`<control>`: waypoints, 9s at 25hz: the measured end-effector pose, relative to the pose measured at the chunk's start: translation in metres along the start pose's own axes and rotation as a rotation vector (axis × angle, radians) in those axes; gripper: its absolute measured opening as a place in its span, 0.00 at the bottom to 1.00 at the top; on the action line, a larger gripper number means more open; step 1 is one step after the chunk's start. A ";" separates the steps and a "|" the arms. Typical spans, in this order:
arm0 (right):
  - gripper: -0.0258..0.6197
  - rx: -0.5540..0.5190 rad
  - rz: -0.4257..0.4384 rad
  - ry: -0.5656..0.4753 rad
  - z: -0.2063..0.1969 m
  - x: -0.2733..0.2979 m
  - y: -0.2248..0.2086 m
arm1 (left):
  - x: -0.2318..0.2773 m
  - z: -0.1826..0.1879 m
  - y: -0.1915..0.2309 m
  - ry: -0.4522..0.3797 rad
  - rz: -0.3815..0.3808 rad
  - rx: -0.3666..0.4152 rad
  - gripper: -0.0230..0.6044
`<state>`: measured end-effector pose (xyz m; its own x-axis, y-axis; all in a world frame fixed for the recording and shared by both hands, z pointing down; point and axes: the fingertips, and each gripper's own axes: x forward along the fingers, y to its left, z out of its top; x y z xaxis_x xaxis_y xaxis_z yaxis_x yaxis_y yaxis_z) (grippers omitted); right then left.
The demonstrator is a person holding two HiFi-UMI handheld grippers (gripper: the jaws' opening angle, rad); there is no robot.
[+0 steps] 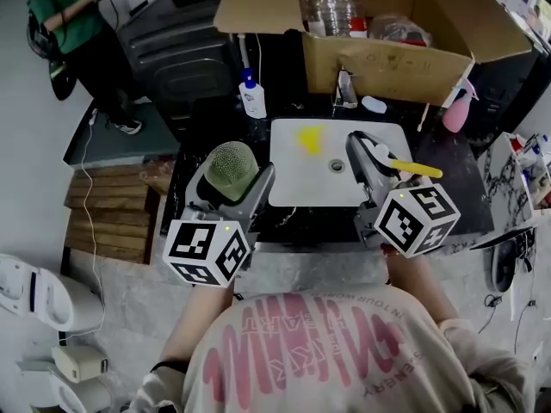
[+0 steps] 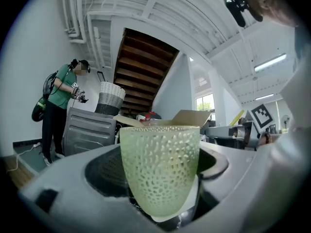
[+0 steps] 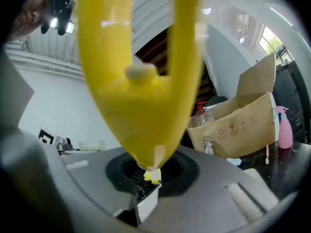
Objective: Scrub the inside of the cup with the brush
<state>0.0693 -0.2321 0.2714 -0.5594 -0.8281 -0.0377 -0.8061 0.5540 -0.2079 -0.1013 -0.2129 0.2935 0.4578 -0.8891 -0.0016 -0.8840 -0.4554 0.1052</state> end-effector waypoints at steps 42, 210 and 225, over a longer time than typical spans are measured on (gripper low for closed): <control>0.11 0.124 0.488 0.120 0.003 -0.011 0.103 | 0.000 -0.070 -0.020 0.324 -0.108 0.395 0.65; 0.12 0.238 0.575 0.072 0.016 -0.024 0.107 | -0.012 -0.023 -0.097 0.158 -0.688 -0.114 0.65; 0.13 0.391 0.638 0.012 0.038 -0.040 0.099 | -0.045 0.003 -0.142 0.079 -0.905 -0.029 0.65</control>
<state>0.0194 -0.1472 0.2148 -0.8992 -0.3539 -0.2571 -0.1981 0.8535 -0.4820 0.0037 -0.1079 0.2752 0.9821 -0.1863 -0.0275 -0.1817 -0.9757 0.1223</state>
